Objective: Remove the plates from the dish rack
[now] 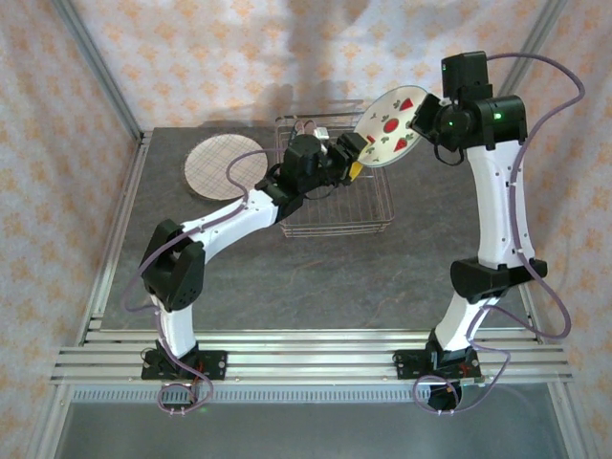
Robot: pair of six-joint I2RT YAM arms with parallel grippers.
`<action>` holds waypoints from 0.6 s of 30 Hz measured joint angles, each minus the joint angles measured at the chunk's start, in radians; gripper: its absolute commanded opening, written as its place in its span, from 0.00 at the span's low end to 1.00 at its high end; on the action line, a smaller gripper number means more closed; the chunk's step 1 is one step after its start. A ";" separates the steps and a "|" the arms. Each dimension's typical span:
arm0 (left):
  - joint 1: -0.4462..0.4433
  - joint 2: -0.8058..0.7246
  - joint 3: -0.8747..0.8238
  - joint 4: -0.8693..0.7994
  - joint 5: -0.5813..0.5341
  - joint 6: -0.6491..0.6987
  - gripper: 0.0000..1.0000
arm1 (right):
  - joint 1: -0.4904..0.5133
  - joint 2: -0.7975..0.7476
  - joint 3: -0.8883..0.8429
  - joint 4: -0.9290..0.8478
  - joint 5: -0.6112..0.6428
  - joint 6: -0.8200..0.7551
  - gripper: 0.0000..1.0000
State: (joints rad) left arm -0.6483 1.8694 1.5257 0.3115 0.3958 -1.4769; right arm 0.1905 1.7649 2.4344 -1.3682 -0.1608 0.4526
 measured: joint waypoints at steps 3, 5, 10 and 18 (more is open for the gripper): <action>0.000 0.010 0.002 0.018 0.006 -0.022 0.41 | -0.019 -0.025 -0.054 0.015 -0.051 0.021 0.00; 0.000 0.015 0.002 0.022 0.009 -0.029 0.35 | -0.029 -0.043 -0.090 0.030 -0.076 0.033 0.00; 0.001 0.016 0.002 0.023 0.010 -0.044 0.21 | -0.044 -0.074 -0.159 0.076 -0.117 0.061 0.00; 0.023 0.010 0.003 0.056 -0.007 -0.104 0.00 | -0.066 -0.098 -0.233 0.138 -0.143 0.079 0.00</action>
State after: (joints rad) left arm -0.6254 1.8793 1.5284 0.3676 0.3889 -1.5810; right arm 0.1249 1.6669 2.2013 -1.2304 -0.3042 0.5316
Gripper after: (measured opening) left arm 0.096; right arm 0.096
